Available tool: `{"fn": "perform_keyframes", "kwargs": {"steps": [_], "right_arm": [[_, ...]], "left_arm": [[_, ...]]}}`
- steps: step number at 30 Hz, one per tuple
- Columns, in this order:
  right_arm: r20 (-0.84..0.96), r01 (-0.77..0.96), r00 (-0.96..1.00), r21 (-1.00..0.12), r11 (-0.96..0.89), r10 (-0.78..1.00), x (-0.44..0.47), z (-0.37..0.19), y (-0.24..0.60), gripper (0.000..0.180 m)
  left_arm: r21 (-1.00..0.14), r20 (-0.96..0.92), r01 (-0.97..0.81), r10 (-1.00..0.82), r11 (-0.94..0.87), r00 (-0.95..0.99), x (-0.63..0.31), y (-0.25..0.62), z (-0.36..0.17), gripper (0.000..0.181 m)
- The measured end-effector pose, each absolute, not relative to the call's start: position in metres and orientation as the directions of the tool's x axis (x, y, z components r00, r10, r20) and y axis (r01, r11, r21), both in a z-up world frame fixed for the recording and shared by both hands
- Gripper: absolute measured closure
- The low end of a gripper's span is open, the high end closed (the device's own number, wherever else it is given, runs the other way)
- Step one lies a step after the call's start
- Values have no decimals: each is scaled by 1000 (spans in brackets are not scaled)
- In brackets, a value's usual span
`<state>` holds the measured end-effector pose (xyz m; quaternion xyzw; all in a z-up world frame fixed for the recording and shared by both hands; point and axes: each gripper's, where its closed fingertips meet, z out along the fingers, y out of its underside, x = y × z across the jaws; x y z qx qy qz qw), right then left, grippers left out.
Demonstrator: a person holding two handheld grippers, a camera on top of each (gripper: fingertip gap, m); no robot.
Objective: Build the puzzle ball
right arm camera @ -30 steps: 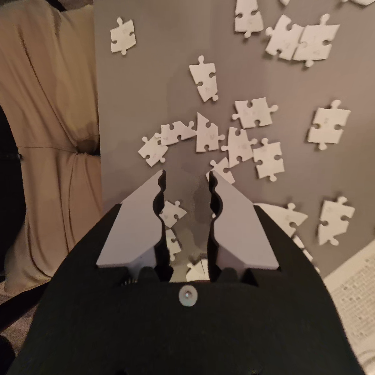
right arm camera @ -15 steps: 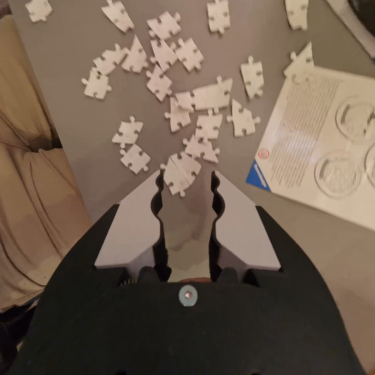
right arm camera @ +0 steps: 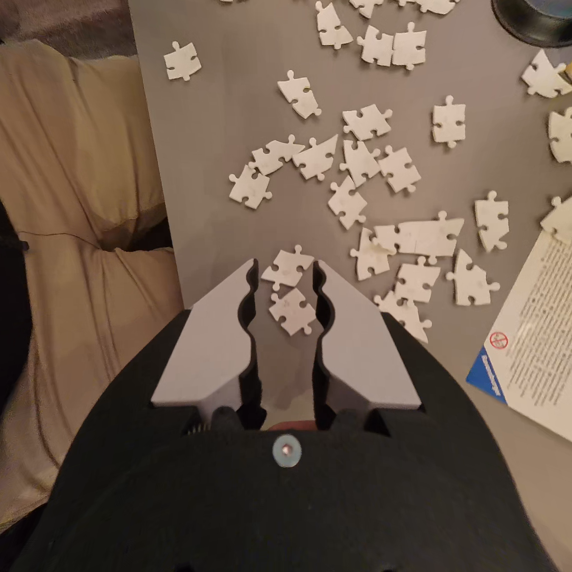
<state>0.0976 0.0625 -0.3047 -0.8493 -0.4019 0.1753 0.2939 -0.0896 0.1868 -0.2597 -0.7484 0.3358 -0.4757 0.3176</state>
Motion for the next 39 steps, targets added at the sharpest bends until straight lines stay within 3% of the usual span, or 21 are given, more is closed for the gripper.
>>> {"fn": "perform_keyframes", "kwargs": {"steps": [8,15,22,29,34,39], "right_arm": [[-10,519,702,-677,-522,712,105,-306,89,142],[-8,540,608,-729,-421,794,54,-298,87,138],[-6,624,593,-628,-465,805,13,-328,86,144],[-3,645,627,-559,-521,779,51,-338,93,151],[-32,500,722,-667,-552,691,69,-303,148,146],[17,502,769,-635,-587,639,84,-314,215,144]], "left_arm": [[-808,501,-139,-792,-573,350,-105,201,-251,178],[-820,519,-44,-774,-571,363,-119,214,-238,178],[-814,525,-47,-768,-579,368,-124,215,-245,178],[-795,555,-38,-751,-606,357,-126,215,-252,178],[-785,571,-39,-747,-618,339,-119,214,-255,178],[-782,578,-41,-748,-622,326,-112,210,-255,178]]}}
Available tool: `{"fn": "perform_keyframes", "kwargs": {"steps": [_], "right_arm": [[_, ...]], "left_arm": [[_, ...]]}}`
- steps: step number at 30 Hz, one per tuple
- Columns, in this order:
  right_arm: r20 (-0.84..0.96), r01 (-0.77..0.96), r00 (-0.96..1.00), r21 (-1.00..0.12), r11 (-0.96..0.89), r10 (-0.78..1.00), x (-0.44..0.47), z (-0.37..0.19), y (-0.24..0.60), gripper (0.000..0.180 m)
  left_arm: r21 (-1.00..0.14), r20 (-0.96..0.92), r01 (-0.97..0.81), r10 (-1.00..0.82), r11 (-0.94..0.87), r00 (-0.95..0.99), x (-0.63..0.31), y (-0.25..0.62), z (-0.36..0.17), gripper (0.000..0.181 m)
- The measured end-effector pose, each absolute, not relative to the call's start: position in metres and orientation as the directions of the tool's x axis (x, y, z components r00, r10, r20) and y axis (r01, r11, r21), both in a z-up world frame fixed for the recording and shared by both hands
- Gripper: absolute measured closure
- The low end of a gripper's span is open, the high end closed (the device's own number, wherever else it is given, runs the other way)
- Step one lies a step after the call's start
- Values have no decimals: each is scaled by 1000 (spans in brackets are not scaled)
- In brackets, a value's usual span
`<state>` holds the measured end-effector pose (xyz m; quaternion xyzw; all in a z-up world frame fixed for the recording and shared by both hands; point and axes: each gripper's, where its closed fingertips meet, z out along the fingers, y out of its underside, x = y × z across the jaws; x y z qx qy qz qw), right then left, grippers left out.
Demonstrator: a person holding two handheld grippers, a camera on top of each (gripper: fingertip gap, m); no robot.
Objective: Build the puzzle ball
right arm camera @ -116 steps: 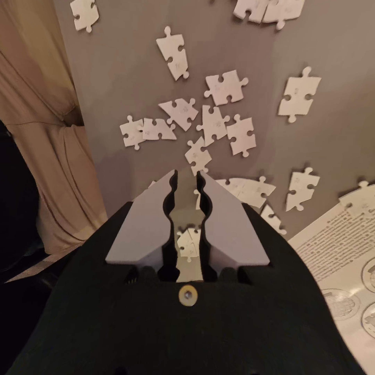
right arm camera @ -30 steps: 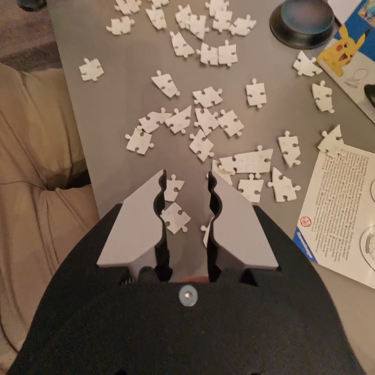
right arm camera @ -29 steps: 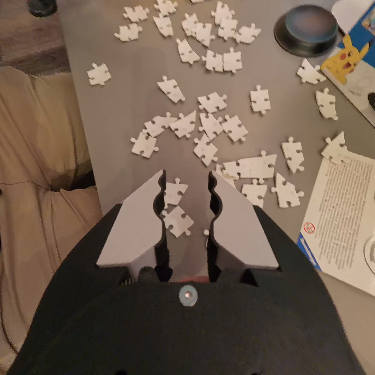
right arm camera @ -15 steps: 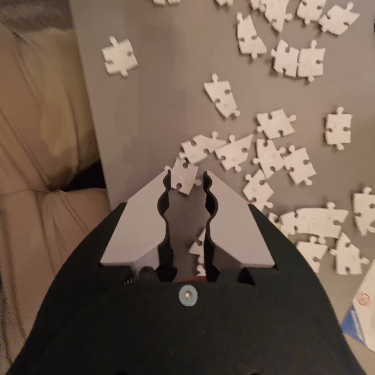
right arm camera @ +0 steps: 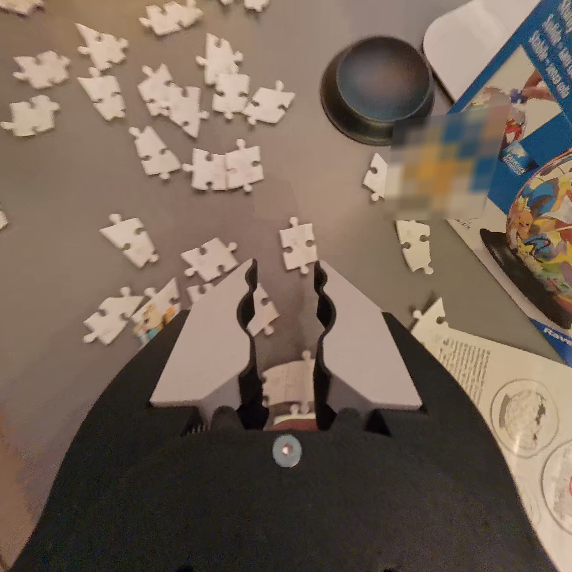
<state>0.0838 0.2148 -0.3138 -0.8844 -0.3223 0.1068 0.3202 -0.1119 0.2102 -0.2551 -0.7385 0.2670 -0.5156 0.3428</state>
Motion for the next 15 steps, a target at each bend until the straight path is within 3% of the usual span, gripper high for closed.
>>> {"fn": "perform_keyframes", "kwargs": {"steps": [3,6,15], "right_arm": [[10,516,781,-574,-636,624,94,-336,233,148],[-50,469,790,-592,-655,611,90,-339,240,165],[-100,433,778,-629,-645,620,81,-334,232,176]], "left_arm": [[-784,572,-60,-756,-618,319,-107,206,-257,178],[-778,581,-58,-751,-626,315,-106,205,-257,178],[-753,604,-65,-727,-655,326,-104,205,-265,178]]}}
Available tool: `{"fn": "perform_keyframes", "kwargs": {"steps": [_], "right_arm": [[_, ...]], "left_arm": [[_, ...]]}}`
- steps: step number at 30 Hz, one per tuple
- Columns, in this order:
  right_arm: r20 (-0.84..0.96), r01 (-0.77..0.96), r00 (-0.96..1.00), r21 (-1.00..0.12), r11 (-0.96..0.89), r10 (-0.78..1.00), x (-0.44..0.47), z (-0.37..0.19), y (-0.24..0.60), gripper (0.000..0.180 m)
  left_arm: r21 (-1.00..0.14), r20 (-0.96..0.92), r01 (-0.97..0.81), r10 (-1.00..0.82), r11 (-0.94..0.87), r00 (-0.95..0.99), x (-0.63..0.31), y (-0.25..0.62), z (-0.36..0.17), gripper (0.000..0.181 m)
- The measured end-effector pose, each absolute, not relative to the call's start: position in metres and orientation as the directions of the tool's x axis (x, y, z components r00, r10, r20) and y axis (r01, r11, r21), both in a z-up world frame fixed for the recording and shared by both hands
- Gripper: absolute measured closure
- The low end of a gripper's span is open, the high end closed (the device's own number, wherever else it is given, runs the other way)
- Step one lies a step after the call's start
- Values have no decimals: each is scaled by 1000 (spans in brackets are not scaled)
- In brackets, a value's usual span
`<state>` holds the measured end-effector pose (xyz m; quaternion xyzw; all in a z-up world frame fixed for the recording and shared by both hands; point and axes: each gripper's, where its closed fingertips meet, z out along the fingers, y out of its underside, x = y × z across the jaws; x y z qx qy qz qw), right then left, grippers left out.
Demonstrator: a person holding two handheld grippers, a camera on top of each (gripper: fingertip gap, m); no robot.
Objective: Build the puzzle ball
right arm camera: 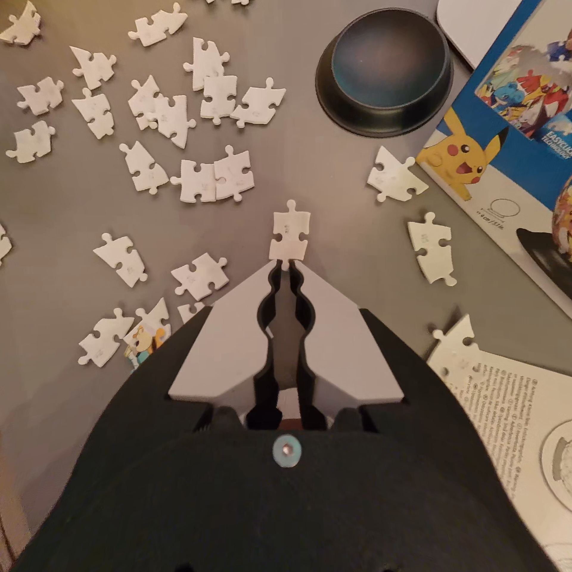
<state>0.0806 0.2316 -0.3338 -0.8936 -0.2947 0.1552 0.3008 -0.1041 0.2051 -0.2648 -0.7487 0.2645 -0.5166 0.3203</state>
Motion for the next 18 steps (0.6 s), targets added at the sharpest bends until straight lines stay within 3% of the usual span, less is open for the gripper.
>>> {"fn": "perform_keyframes", "kwargs": {"steps": [8,18], "right_arm": [[-175,407,713,-685,-604,679,37,-299,202,176],[0,732,419,-592,-338,908,-30,-312,147,176]], "left_arm": [[-703,626,-109,-684,-703,374,-103,198,-280,178],[-571,664,-253,-620,-781,417,-95,183,-311,178]]}}
